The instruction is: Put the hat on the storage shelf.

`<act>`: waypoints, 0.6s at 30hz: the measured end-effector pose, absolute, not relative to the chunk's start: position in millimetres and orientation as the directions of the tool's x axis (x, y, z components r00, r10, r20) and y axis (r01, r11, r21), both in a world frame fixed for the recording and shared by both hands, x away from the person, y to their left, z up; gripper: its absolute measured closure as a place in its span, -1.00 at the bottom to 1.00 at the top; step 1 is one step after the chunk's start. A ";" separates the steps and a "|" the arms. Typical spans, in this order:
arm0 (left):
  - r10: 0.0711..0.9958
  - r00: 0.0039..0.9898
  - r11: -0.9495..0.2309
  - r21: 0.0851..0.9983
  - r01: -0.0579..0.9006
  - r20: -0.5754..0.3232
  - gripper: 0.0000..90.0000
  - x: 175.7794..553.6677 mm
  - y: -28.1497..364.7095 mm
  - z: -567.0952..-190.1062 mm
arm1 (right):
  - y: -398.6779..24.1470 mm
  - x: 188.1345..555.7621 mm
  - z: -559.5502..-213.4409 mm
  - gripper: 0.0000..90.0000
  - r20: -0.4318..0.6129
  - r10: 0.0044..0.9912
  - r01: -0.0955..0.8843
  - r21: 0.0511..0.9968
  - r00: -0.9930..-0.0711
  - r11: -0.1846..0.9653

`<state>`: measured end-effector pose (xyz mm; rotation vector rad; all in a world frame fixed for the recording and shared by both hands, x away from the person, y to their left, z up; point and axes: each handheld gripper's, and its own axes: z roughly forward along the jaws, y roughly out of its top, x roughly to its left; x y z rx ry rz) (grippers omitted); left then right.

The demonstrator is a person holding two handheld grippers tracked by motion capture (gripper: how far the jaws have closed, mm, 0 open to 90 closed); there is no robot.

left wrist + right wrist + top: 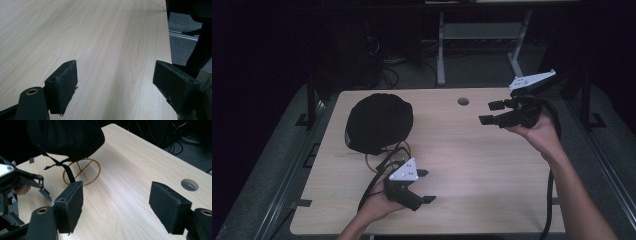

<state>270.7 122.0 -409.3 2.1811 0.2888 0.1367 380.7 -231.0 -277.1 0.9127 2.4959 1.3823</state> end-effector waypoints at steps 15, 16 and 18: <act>0.261 0.965 -0.563 0.811 0.160 -0.009 -0.58 272.1 124.7 -409.1 | -263.0 360.0 -303.7 -0.41 0.179 0.612 0.480 0.795 -0.770 0.370; 0.261 0.965 -0.561 0.812 0.159 -0.009 -0.58 272.3 125.0 -409.1 | -264.5 358.9 -305.0 -0.41 0.180 0.614 0.482 0.795 -0.769 0.369; 0.262 0.965 -0.560 0.813 0.160 -0.009 -0.58 272.3 125.0 -409.2 | -268.9 355.4 -309.2 -0.41 0.182 0.619 0.487 0.791 -0.764 0.369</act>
